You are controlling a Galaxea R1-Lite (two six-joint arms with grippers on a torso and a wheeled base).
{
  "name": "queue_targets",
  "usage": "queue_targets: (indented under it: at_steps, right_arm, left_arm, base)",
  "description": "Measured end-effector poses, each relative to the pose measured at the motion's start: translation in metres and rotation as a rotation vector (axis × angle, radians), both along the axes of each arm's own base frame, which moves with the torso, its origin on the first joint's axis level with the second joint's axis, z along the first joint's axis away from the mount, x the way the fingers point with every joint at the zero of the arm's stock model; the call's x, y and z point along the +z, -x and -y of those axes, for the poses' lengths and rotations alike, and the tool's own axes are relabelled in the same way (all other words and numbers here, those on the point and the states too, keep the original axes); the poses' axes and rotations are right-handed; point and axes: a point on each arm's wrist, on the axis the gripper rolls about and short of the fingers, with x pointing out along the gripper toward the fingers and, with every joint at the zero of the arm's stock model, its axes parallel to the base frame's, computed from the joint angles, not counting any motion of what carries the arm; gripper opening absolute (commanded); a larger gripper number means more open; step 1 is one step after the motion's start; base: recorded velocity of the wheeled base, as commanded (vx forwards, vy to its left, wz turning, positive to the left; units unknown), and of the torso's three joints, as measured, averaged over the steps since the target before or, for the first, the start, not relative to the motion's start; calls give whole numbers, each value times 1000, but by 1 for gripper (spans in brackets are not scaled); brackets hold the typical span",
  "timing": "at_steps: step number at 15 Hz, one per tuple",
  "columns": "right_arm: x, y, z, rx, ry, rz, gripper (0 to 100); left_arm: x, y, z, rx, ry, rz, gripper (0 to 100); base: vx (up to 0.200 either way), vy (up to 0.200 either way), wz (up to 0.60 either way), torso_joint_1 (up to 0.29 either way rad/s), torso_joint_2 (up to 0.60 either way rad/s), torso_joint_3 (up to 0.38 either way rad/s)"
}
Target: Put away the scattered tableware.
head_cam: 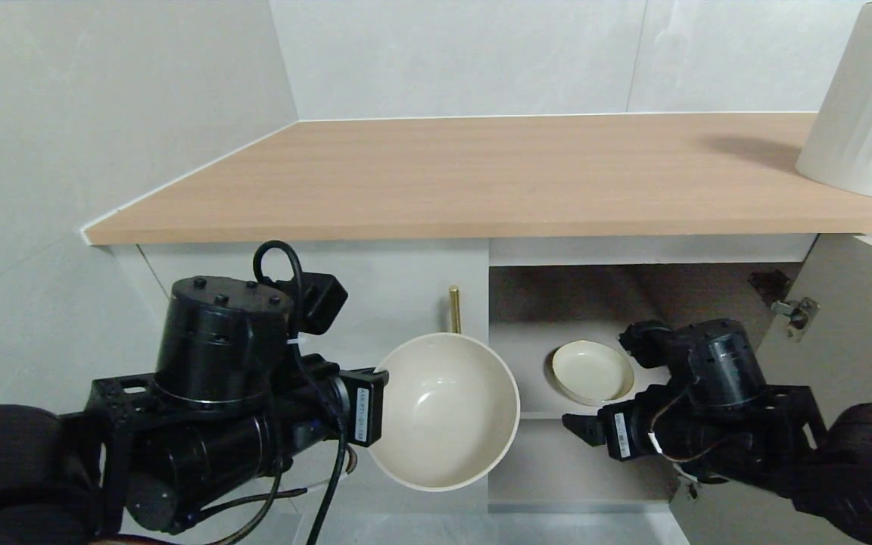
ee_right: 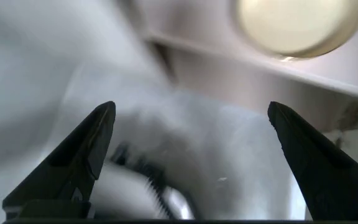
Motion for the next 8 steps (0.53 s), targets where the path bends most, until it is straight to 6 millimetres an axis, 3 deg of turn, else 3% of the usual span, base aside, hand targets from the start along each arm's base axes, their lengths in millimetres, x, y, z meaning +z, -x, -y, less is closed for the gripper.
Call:
queue_targets:
  at_steps: [4,8]
  right_arm:
    - [54,27,4,96,-53,-7,100]
    - [82,35,7,81,-107,-16,100]
  left_arm:
    - [-17,-2,14,-24,-53,-38,0]
    - [-29,-6,39,-14,-152,-16,0]
  base:
    - [0,0,0,0,0,0]
    - [0,0,0,0,0,0]
